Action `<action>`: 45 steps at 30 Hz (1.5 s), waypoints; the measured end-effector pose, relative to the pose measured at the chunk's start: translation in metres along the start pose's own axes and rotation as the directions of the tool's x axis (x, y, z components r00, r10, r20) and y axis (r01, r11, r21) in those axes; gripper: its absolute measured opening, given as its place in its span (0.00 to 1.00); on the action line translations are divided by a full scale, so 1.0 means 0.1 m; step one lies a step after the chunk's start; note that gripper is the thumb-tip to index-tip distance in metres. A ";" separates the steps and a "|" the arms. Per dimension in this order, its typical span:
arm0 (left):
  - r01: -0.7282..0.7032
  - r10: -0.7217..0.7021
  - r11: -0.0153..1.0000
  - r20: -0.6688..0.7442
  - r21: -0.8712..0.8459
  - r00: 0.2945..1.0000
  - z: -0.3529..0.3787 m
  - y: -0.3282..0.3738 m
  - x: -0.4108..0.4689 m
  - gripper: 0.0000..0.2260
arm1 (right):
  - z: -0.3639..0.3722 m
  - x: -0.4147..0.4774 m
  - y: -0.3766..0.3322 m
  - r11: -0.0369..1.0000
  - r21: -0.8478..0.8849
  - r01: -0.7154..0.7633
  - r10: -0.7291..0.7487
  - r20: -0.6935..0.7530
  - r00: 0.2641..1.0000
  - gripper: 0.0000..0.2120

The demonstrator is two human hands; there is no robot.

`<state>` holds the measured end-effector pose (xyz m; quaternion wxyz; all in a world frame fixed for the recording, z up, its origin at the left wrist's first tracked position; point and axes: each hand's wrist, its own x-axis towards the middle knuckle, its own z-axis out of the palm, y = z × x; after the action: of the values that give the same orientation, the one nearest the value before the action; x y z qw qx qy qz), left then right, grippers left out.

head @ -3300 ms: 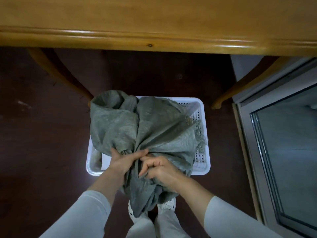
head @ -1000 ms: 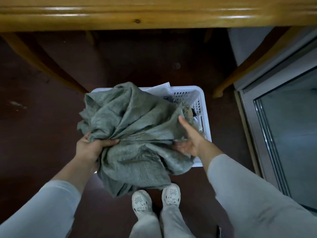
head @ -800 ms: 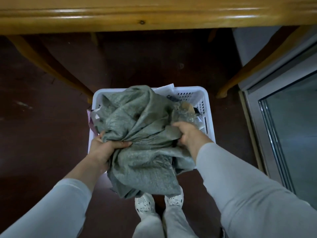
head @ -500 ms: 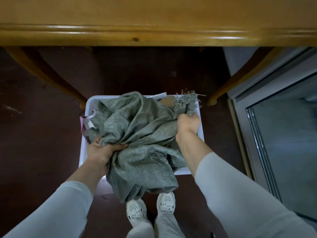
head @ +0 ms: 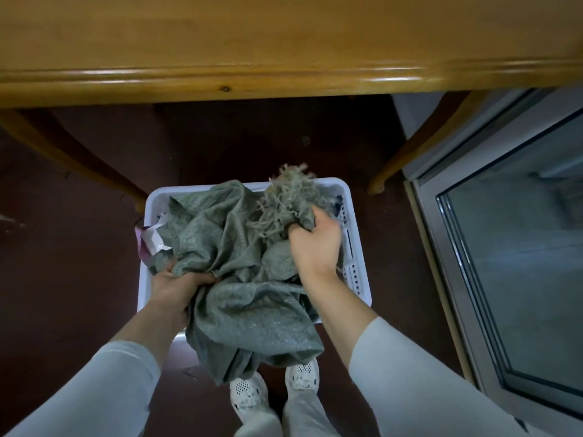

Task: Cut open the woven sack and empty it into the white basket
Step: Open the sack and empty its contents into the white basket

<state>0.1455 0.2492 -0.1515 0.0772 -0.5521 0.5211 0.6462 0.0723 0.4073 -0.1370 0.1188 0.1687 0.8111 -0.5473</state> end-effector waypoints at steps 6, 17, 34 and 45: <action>0.022 -0.022 1.000 0.002 -0.001 1.000 -0.04 0.05 -0.09 0.23 | 0.01 -0.16 -0.20 0.996 -0.062 0.063 -0.057 0.088 0.994 0.11; -0.047 0.064 0.958 0.052 -0.283 0.997 -0.24 0.09 -0.07 0.28 | 0.32 -0.53 -0.29 0.924 -0.243 0.296 -0.069 0.654 0.753 0.19; -0.065 0.046 0.919 -0.059 -0.389 0.997 -0.62 0.11 0.02 0.06 | 0.60 -0.74 -0.25 0.916 0.047 0.398 -0.329 0.656 0.679 0.19; -0.322 0.332 0.943 0.187 -0.087 0.924 -0.64 0.53 -0.14 0.12 | 0.20 0.03 -0.51 0.984 -0.164 0.074 0.040 0.599 0.800 0.58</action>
<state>0.1555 0.1832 -0.0997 0.0050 -0.3919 0.5778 0.7160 0.0492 0.3718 -0.1022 0.3788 -0.0316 0.7792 -0.4984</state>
